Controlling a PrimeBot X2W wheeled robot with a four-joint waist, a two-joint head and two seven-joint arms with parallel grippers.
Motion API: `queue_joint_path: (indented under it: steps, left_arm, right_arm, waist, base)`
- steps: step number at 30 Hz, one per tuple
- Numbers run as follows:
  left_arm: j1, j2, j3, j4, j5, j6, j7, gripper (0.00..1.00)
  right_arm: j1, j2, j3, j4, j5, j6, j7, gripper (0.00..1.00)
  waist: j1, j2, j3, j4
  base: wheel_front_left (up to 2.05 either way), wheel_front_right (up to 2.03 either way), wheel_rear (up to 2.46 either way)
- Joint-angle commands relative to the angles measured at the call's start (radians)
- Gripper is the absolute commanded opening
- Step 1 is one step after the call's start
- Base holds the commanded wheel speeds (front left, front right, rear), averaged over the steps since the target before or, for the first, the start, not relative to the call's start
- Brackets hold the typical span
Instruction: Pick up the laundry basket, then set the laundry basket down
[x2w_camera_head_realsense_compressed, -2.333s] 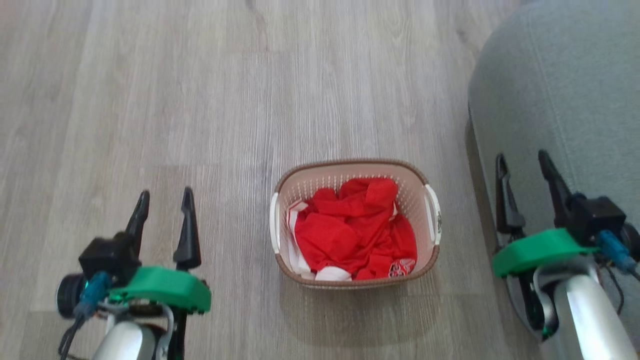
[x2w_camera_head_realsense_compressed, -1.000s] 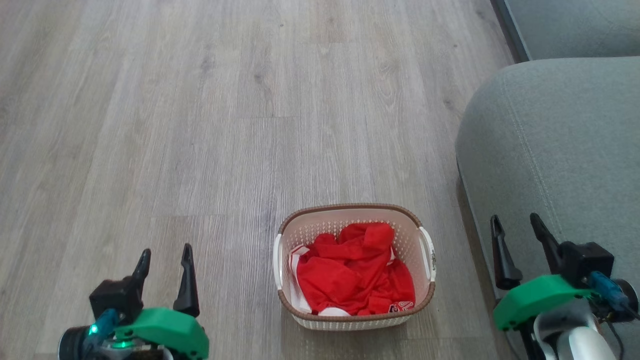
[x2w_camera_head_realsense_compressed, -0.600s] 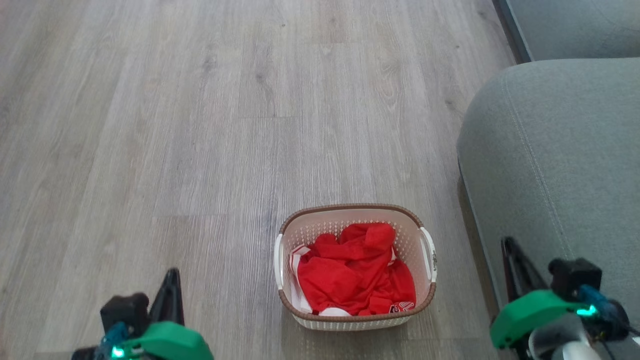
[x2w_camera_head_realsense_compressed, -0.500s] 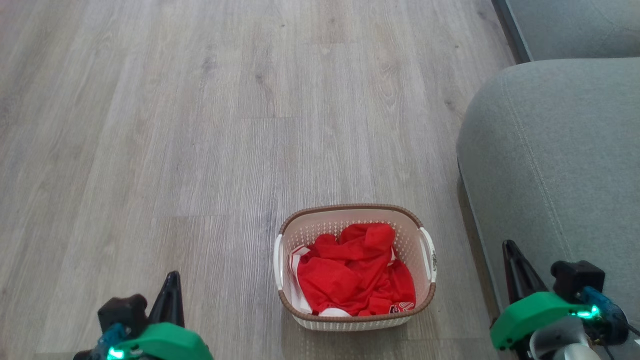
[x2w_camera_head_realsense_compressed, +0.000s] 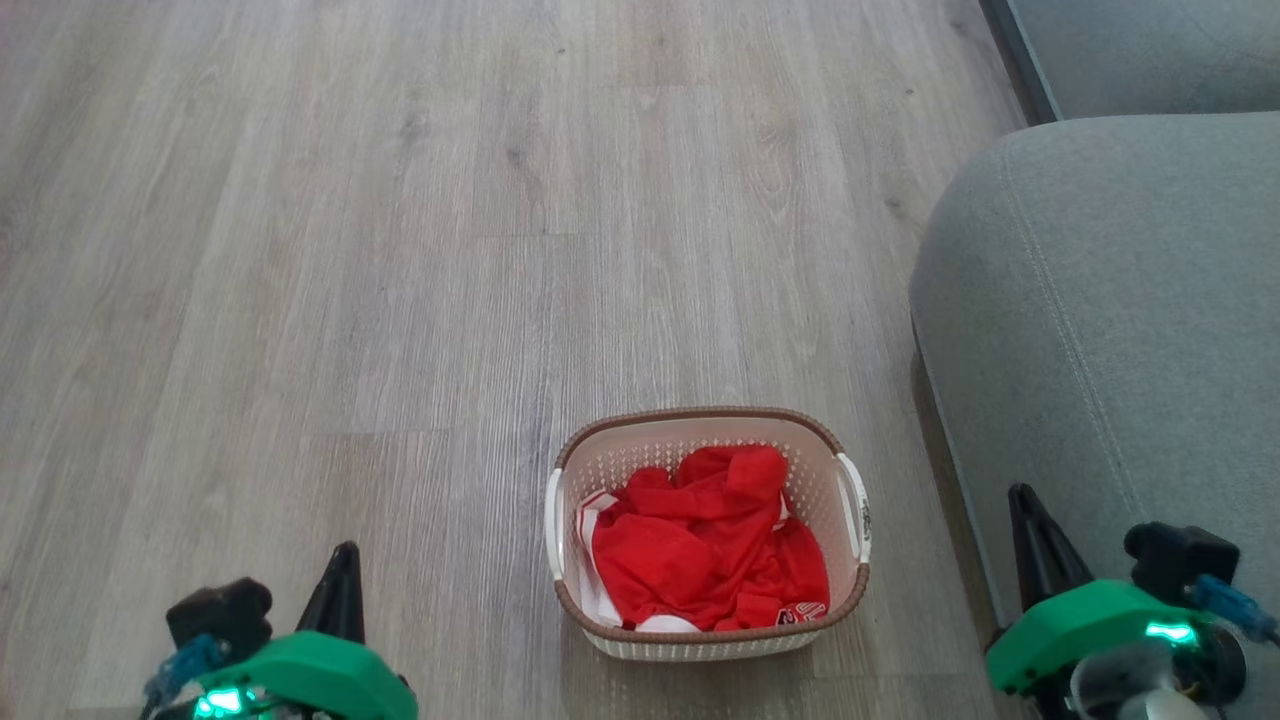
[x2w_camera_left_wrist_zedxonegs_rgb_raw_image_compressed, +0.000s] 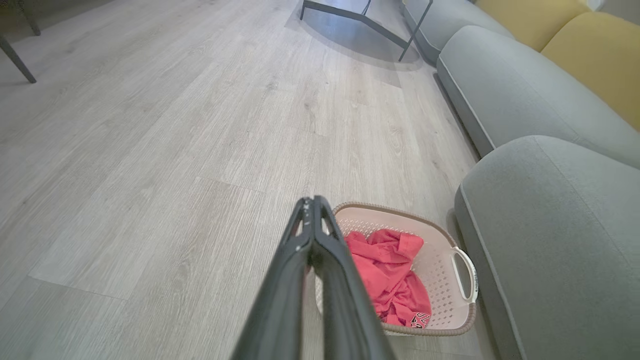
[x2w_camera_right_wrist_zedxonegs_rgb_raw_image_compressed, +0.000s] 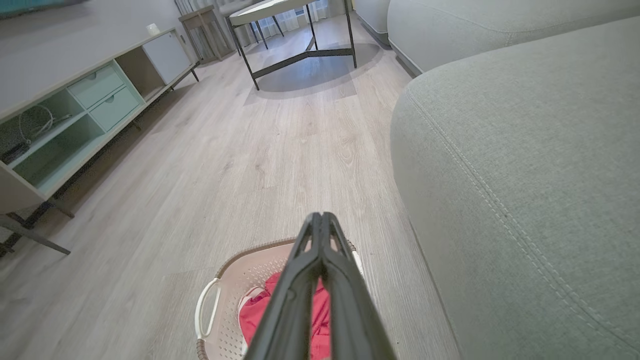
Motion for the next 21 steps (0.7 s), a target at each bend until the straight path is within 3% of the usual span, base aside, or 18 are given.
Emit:
queue_joint_path:
  steps: [1,21]
  left_arm:
    - [-0.048,0.002,0.031,-0.022,-0.023,-0.008,0.004,0.0]
    - [-0.089,-0.023,0.093,0.023,-0.235,-0.073,0.034,0.0]
  right_arm:
    - [-0.048,-0.012,-0.006,-0.026,0.029,-0.001,0.008,0.0]
    - [-0.071,-0.018,-0.015,-0.004,0.278,-0.002,0.039,0.0]
  waist:
    - [0.0,0.0,0.0,0.0]
    - [0.0,0.0,0.002,-0.007]
  base:
    - [0.0,0.0,0.0]
    - [0.0,0.0,0.0]
